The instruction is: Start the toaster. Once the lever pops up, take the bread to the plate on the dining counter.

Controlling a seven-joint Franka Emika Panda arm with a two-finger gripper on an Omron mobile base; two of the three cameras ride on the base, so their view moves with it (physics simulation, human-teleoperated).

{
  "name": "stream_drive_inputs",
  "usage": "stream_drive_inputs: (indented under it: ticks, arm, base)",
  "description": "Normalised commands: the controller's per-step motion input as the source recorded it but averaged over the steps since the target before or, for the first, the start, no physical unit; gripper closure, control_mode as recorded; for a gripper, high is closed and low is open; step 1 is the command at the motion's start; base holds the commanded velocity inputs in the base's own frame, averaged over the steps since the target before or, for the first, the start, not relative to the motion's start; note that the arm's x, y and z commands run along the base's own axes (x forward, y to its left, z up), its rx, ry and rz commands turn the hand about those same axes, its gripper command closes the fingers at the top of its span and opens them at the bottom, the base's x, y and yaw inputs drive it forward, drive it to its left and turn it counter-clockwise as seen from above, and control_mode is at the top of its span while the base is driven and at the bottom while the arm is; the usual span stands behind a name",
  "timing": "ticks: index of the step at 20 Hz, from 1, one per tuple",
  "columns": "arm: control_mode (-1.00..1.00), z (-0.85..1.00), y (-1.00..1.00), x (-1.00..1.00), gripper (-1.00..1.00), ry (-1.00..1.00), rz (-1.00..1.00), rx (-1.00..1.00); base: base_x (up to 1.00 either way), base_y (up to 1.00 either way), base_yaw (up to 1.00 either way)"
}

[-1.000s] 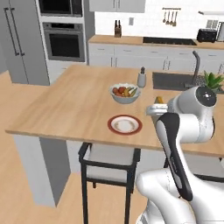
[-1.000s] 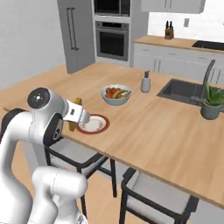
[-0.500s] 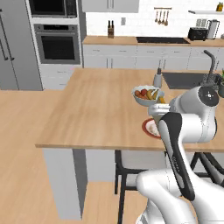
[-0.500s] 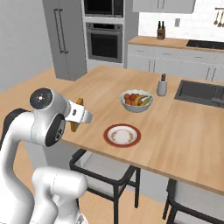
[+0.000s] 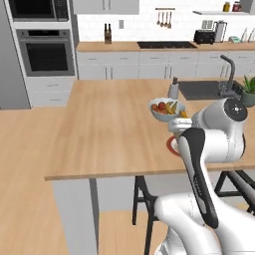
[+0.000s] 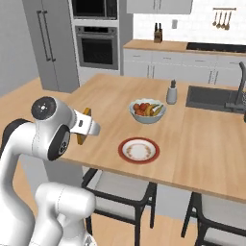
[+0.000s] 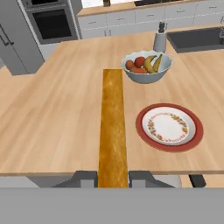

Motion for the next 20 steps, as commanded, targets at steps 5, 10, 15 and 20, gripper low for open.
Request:
stream_drive_inputs:
  ticks: [5, 10, 15, 20]
  arm:
    - [1.0, 0.0, 0.0, 0.0, 1.0, 0.0, 0.0, 0.0]
    - [1.0, 0.0, 0.0, 0.0, 1.0, 0.0, 0.0, 0.0]
    - [1.0, 0.0, 0.0, 0.0, 1.0, 0.0, 0.0, 0.0]
    - [1.0, 0.0, 0.0, 0.0, 1.0, 0.0, 0.0, 0.0]
  base:
    - [0.03, -0.42, -0.17]
    - [0.0, -0.65, -0.06]
    - [0.18, -0.33, -0.01]
    - [0.39, 0.1, -0.03]
